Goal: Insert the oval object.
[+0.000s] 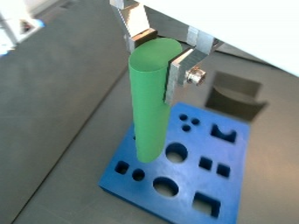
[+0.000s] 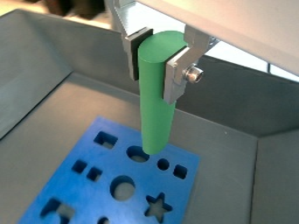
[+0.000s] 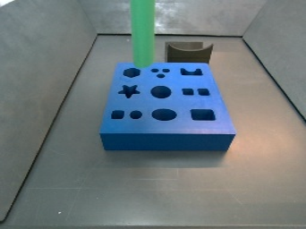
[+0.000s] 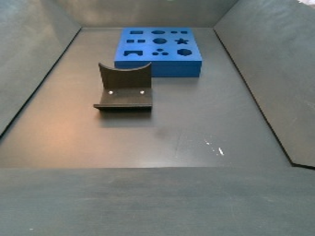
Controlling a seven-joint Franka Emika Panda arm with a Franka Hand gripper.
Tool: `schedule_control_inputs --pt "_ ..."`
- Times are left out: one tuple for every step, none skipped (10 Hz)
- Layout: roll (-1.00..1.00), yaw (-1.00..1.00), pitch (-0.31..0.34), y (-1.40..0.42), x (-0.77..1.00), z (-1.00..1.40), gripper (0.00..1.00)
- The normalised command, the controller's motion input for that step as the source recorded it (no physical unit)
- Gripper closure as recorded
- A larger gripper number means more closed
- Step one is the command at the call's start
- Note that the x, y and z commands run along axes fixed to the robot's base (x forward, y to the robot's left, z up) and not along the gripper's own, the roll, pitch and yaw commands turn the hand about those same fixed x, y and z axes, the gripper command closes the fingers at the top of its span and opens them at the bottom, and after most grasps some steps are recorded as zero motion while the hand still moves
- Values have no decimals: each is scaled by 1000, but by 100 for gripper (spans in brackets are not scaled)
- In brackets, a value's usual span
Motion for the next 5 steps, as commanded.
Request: schedule_control_inputs --pt "206 -603 -29 -200 471 -429 100" --pt "230 -589 -34 -149 509 -400 100" --pt "254 -629 -44 -114 471 -434 100" --pt "243 -657 -43 -94 446 -411 100" --pt "160 -820 -31 -40 254 -243 100"
